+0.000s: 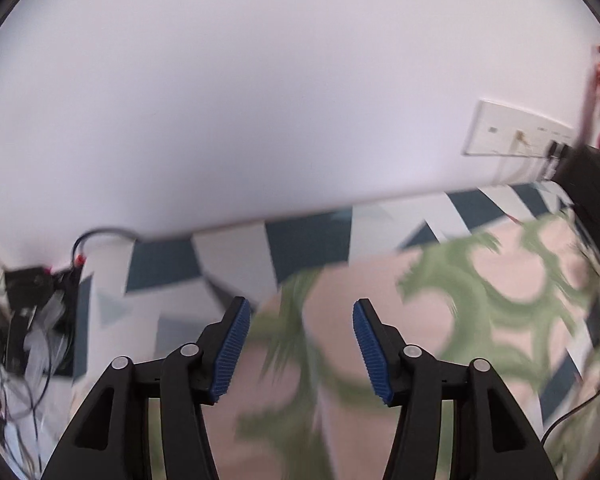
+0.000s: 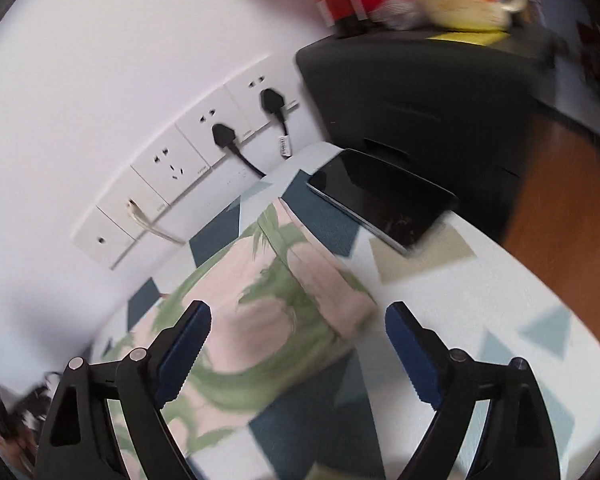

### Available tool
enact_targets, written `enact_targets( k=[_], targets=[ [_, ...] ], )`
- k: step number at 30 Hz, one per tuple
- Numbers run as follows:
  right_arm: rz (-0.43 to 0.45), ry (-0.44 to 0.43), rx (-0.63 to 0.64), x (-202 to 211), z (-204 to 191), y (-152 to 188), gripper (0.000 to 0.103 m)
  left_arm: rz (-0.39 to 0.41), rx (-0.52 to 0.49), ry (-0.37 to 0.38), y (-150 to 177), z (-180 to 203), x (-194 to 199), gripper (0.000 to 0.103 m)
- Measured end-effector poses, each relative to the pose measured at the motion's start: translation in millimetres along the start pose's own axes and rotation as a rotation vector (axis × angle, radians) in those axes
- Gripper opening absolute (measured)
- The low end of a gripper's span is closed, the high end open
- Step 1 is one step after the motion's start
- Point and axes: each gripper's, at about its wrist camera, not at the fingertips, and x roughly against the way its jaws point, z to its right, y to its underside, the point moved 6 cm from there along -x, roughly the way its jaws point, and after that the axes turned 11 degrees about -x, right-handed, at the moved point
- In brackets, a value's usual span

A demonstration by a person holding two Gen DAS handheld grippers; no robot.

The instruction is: Fold clothes

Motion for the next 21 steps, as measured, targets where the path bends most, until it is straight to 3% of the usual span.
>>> enact_targets(
  k=[3, 11, 15, 21],
  targets=[
    [0.018, -0.014, -0.037, 35.5, 7.2, 14.3, 0.103, -0.009, 0.022, 0.027, 41.5, 2.9, 32.8, 0.058],
    [0.010, 0.082, -0.032, 115.2, 37.2, 86.6, 0.103, -0.043, 0.060, 0.134, 164.1, 3.4, 80.5, 0.059],
    [-0.022, 0.185, 0.066, 141.1, 49.1, 123.7, 0.103, -0.092, 0.055, 0.181, 199.8, 23.3, 85.1, 0.059],
    [-0.057, 0.318, 0.337, 145.6, 51.7, 149.6, 0.103, -0.137, 0.045, 0.221, 225.2, 72.8, 89.5, 0.059]
  ],
)
